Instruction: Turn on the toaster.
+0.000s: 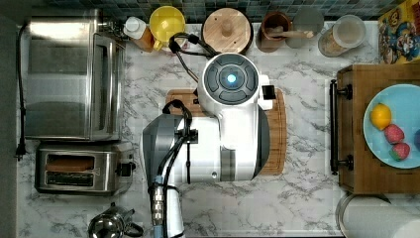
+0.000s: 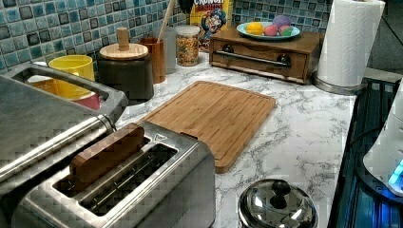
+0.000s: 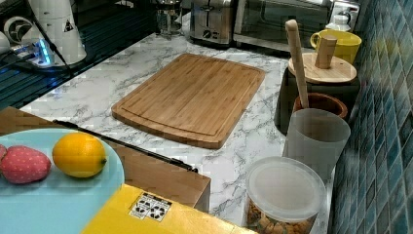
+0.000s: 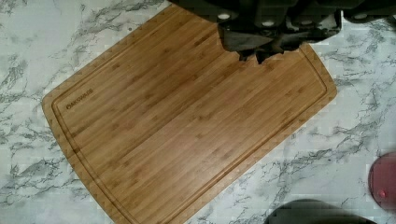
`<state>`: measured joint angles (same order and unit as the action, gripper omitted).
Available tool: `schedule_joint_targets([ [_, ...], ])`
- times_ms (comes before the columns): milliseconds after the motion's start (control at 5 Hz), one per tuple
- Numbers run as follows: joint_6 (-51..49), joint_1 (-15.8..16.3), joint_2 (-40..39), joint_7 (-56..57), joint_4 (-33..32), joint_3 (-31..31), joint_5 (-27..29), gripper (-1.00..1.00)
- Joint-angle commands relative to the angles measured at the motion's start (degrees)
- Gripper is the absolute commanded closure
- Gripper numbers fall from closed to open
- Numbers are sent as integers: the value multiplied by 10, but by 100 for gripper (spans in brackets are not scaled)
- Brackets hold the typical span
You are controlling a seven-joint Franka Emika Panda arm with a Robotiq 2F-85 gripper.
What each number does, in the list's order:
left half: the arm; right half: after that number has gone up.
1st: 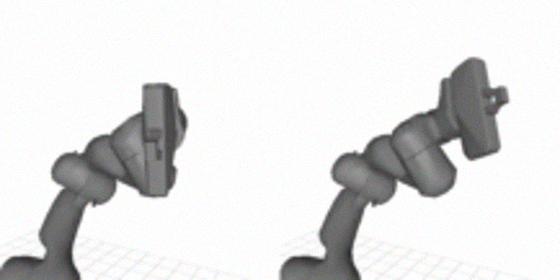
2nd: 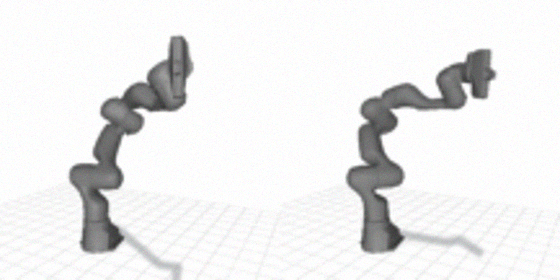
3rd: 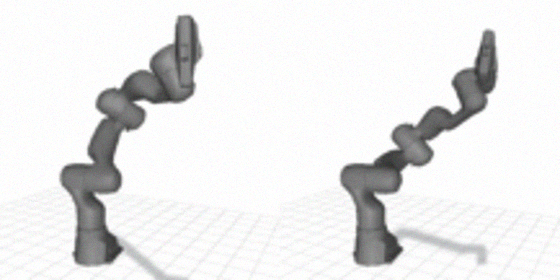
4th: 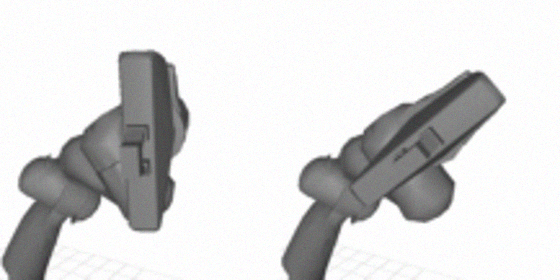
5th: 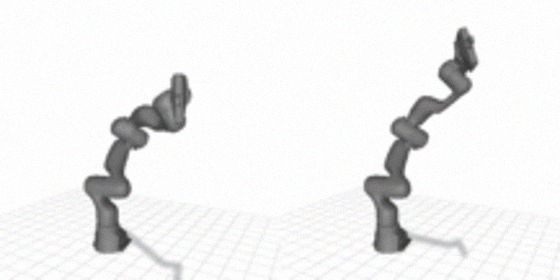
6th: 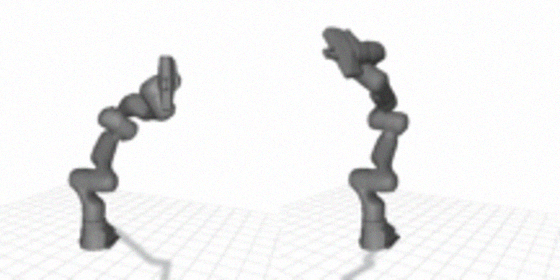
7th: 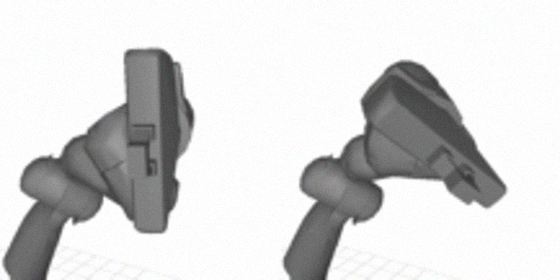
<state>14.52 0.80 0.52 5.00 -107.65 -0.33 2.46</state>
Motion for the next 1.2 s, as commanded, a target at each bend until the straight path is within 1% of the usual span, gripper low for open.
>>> schedule_joint_targets([
  [200, 3, 2, 0, 11, 0, -3, 1, 100],
  [400, 20, 18, 6, 40, -34, -18, 2, 100],
  [600, 40, 40, 30, 73, -73, -33, 20, 100],
  [800, 61, 51, 54, 109, -99, -48, 43, 100],
  [1000, 58, 72, 71, 128, -105, -60, 50, 100],
  [1200, 76, 76, 92, 140, -130, -79, 63, 100],
])
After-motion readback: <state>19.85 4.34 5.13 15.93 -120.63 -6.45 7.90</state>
